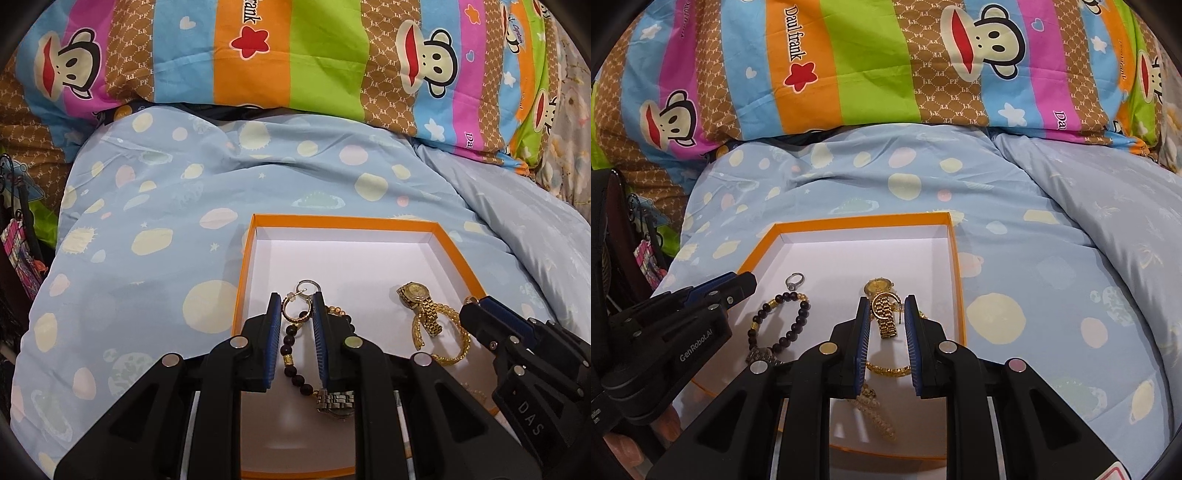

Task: Organize jewelry
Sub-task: 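Lower both tools into the box and open them to release the hoops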

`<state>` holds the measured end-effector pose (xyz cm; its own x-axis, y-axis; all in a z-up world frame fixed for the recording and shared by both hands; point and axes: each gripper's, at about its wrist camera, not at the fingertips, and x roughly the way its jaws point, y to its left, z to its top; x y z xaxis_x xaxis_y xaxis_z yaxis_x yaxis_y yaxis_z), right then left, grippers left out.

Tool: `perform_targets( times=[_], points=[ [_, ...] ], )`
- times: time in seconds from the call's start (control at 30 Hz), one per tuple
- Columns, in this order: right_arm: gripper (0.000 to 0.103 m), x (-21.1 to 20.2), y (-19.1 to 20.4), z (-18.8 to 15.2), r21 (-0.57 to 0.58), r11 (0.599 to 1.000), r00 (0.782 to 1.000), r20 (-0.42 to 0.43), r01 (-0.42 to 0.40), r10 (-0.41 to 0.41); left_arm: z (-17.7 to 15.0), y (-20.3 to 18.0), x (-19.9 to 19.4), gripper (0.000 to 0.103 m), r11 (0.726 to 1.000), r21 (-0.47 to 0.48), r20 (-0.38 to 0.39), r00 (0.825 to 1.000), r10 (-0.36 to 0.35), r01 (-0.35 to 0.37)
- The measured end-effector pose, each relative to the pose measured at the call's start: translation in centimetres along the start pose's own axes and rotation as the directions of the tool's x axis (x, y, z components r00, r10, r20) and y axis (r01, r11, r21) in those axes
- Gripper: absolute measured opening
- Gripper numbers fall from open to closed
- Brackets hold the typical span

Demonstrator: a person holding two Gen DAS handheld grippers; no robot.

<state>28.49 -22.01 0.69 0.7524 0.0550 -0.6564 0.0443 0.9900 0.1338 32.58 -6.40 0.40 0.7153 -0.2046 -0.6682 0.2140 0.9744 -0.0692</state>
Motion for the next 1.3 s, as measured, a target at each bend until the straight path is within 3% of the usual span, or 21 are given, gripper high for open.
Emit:
perform_targets(
  times=[1.3],
  points=[
    [0.018, 0.5, 0.1, -0.2, -0.004, 1.000, 1.000, -0.007, 0.016, -0.016, -0.3, -0.7, 1.1, 0.017, 0.999, 0.030, -0.021, 0.999, 0.032, -0.032]
  ],
)
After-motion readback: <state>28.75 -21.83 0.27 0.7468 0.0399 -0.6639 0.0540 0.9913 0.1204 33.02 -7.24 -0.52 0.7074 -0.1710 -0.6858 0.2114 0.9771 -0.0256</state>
